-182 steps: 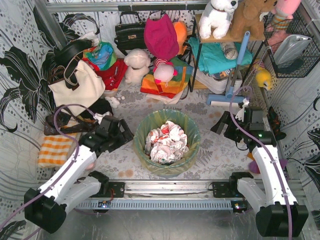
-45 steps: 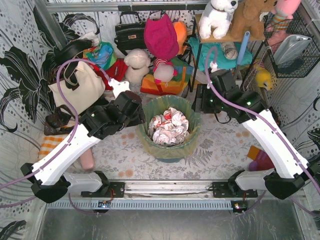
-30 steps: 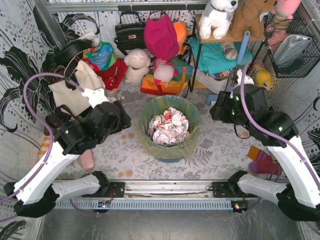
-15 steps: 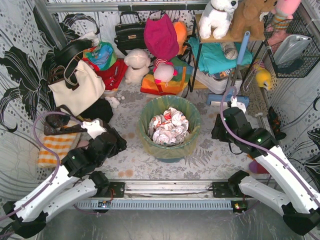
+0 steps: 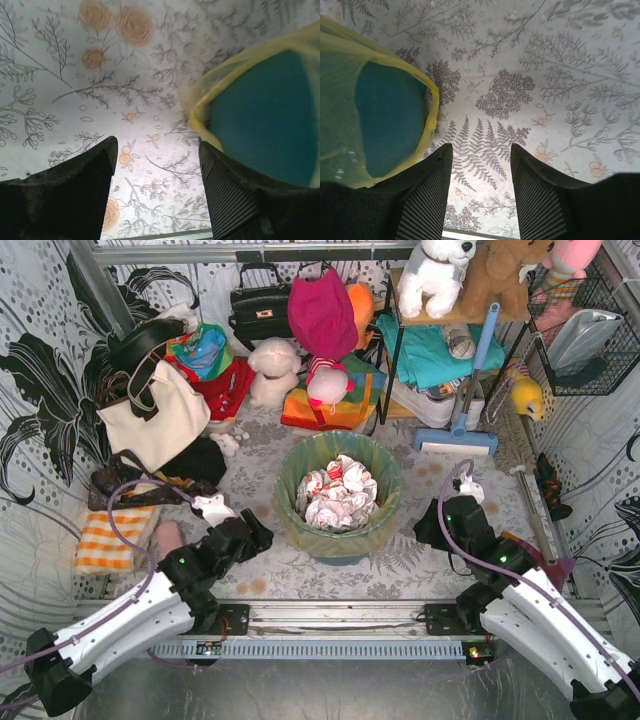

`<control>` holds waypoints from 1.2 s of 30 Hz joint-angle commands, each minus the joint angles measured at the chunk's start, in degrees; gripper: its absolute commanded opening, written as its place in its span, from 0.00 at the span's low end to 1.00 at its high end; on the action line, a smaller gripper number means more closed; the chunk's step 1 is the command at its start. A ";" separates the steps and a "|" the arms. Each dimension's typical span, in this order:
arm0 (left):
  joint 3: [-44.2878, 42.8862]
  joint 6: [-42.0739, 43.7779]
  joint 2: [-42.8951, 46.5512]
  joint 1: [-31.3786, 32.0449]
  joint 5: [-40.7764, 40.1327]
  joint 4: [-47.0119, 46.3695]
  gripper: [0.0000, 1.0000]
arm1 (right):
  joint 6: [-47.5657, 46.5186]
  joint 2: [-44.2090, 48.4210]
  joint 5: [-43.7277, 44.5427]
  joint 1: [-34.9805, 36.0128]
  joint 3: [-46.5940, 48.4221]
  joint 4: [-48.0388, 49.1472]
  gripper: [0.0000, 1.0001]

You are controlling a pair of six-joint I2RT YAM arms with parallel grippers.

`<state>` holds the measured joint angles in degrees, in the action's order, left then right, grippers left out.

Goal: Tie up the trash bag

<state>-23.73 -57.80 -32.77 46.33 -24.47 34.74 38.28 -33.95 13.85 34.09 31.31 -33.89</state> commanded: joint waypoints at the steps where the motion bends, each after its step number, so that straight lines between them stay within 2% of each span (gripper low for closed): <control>1: 5.41 -0.73 -1.25 -0.19 2.50 -12.15 0.73 | 4.61 3.30 -2.72 -0.27 -6.95 9.22 0.50; 14: 13.29 -3.58 -3.07 -0.18 4.99 -25.33 0.69 | 10.47 -0.01 -13.64 -0.19 -18.63 27.23 0.49; 20: 13.93 -0.72 -7.11 -0.18 8.05 -31.70 0.68 | 12.06 -3.99 -17.18 -0.18 -21.46 34.51 0.46; 26: 13.77 2.43 -12.50 -0.18 9.20 -38.11 0.67 | 12.00 -6.48 -18.15 -0.24 -21.88 37.58 0.43; 36: 12.89 2.62 -17.84 -0.21 7.02 -43.05 0.54 | 11.83 -10.26 -18.88 -0.19 -21.59 41.35 0.43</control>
<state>-10.13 -56.73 -48.99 46.33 -15.88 -1.98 49.15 -43.53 -4.14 34.04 9.96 3.88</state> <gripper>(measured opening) 0.557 0.432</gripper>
